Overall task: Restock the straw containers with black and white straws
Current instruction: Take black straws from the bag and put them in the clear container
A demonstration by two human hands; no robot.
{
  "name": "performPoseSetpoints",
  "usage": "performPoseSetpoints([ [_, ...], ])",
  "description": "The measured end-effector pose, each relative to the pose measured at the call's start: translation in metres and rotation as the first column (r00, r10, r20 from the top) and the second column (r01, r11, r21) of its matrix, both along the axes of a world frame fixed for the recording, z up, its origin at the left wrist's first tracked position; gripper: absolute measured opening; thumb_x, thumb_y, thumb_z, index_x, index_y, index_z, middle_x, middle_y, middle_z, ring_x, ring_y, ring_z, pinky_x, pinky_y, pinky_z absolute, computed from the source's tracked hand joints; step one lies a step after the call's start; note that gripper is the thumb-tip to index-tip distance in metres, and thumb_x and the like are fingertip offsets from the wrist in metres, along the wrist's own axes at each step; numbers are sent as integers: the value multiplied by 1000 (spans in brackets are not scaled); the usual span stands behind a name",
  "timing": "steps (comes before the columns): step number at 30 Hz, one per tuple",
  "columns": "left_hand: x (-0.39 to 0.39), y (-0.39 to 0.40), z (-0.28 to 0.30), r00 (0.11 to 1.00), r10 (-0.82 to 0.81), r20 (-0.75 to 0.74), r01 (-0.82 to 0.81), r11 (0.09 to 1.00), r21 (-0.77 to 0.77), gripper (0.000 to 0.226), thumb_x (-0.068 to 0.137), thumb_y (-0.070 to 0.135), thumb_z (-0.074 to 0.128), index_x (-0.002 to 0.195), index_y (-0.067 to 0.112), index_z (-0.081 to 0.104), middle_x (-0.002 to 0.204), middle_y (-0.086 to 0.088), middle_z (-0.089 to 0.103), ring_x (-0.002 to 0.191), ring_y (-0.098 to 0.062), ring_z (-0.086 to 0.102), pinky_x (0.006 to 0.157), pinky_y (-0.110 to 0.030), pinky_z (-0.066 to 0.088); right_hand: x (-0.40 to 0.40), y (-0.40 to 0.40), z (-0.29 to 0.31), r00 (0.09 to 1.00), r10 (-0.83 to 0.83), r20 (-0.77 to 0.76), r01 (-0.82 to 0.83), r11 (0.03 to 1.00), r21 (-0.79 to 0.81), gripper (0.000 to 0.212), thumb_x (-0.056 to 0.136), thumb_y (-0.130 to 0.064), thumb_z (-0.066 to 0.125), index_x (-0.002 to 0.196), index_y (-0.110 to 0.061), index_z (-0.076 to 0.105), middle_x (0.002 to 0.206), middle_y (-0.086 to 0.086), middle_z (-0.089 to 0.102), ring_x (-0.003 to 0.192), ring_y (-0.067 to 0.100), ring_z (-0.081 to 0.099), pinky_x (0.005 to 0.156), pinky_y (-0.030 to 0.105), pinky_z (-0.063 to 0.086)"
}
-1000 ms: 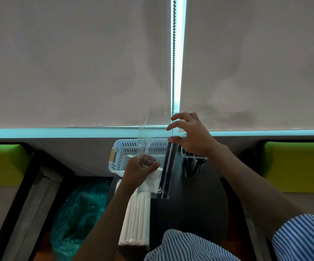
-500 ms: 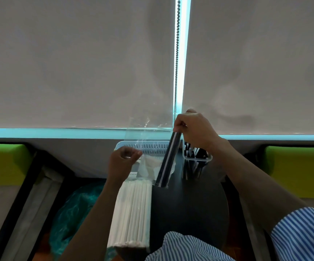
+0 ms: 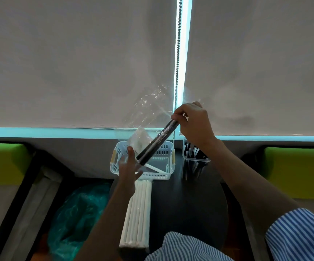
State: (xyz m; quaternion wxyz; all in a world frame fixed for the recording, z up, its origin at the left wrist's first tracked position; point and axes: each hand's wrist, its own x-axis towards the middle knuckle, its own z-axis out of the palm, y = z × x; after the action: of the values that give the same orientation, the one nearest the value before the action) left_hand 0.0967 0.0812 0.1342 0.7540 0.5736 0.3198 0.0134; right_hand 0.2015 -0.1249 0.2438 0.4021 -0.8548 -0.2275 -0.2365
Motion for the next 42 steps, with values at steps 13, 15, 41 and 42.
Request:
performPoseSetpoints([
  [13, -8, 2, 4, 974, 131, 185, -46, 914, -403, 12, 102, 27, 51, 101, 22, 61, 99, -6, 75, 77, -14, 75, 56, -20, 57, -10, -13, 5, 912, 198, -360, -210, 978, 6, 11, 90, -4, 68, 86, -10, 76, 76, -19, 69, 71, -7, 60, 70, 3, 40],
  [15, -9, 3, 8, 968, 157, 195, -62, 905, -420, 10, 99, 29, 54, 104, 23, 60, 100, -4, 75, 79, -14, 76, 55, -20, 57, -7, -17, 6, 902, 204, -380, -233, 972, -29, 13, 90, -4, 67, 86, -11, 77, 78, -21, 70, 75, -8, 61, 73, 1, 39],
  [41, -12, 3, 10, 928, 119, 354, 17, 934, -358, 19, 85, 17, 58, 86, 22, 77, 93, -4, 76, 84, -13, 74, 69, -22, 61, -1, -26, 8, 699, 125, -704, -436, 855, -281, 16, 91, -23, 73, 107, -23, 75, 83, -15, 70, 77, 0, 68, 78, 28, 58],
  [42, -12, 3, 9, 929, 123, 350, 13, 932, -363, 18, 84, 18, 60, 86, 22, 78, 93, -4, 76, 85, -13, 74, 69, -22, 61, -1, -26, 8, 687, 124, -716, -454, 843, -289, 18, 90, -25, 74, 108, -25, 75, 83, -16, 69, 78, 2, 68, 79, 29, 58],
])
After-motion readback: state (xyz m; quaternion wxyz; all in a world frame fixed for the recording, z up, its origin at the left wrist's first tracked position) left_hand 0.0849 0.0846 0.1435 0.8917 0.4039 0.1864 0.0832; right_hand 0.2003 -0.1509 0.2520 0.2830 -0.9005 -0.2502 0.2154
